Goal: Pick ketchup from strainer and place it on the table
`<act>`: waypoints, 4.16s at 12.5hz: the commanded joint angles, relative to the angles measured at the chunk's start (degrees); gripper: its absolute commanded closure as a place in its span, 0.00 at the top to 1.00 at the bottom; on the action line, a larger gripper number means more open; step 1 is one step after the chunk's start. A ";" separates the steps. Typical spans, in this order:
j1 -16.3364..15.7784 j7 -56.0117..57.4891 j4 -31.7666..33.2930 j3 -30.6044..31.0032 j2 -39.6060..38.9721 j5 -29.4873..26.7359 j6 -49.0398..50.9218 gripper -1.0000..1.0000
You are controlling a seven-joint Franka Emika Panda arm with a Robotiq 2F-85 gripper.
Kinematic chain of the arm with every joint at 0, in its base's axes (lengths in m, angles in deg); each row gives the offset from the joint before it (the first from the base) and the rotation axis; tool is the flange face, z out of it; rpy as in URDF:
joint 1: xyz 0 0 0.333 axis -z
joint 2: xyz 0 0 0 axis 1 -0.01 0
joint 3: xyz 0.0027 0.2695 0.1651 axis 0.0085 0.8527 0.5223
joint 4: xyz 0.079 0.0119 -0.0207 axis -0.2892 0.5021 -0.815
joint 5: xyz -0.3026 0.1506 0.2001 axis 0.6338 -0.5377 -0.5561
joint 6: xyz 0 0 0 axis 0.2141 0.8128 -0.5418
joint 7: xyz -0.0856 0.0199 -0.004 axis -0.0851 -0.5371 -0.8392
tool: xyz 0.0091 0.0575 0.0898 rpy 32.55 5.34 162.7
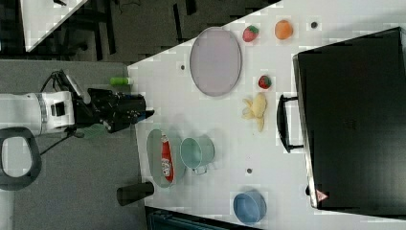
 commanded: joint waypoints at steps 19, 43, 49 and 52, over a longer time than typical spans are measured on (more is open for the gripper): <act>2.37 -1.48 20.55 45.65 -5.43 -3.02 -22.55 1.00; -6.40 -2.21 30.64 36.26 -28.55 1.38 -59.23 0.59; -4.90 -3.08 26.54 37.28 -12.67 -3.52 -41.11 0.59; -2.56 -2.89 20.75 34.20 -6.98 -6.92 -27.77 0.59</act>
